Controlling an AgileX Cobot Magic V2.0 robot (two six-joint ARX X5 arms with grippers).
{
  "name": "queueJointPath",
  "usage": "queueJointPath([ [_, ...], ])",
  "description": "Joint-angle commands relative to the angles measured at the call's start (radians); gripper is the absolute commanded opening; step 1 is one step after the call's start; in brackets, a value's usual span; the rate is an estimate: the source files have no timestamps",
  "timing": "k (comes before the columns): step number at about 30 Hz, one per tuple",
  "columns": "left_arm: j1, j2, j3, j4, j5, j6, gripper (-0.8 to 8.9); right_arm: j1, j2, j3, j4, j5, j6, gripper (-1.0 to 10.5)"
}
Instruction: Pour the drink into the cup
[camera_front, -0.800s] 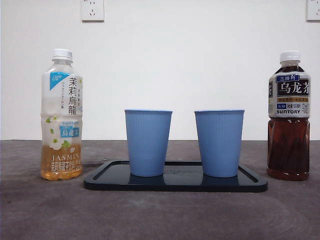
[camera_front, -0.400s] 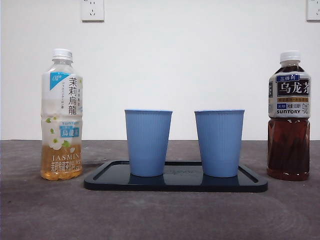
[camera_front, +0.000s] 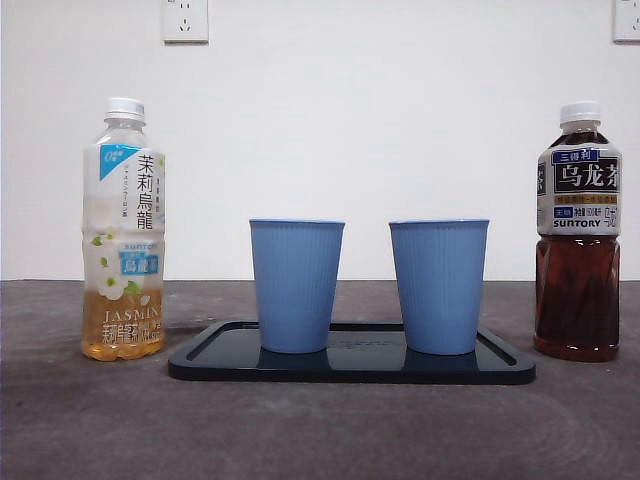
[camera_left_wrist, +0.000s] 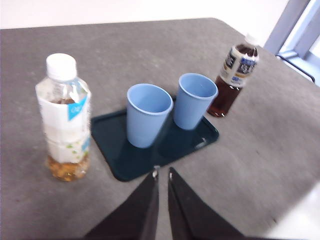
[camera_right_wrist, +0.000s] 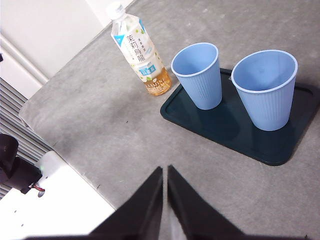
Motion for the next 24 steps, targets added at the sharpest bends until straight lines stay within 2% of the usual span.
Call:
queueJointPath([
  [1, 0.05, -0.021, -0.038, 0.071, 0.0, 0.005, 0.29, 0.004, 0.003, 0.014, 0.01, -0.001, -0.011, 0.1],
  [5, 0.18, -0.079, -0.185, 0.245, 0.0, 0.008, 0.29, 0.004, 0.003, 0.014, 0.01, -0.001, -0.011, 0.1],
  [7, 0.272, -0.114, -0.272, 0.328, 0.0, 0.048, 0.29, 0.004, 0.003, 0.014, 0.01, -0.002, -0.011, 0.1],
  [13, 0.49, -0.177, -0.496, 0.47, 0.0, 0.085, 0.29, 0.004, 0.003, 0.014, 0.01, -0.002, -0.011, 0.1],
  [17, 0.546, -0.222, -0.626, 0.536, 0.0, 0.085, 0.29, 0.004, 0.003, 0.014, 0.01, -0.002, -0.011, 0.1],
  [24, 0.565, -0.327, -0.765, 0.59, -0.002, 0.085, 0.29, 0.004, 0.003, 0.014, 0.01, -0.003, -0.011, 0.1],
])
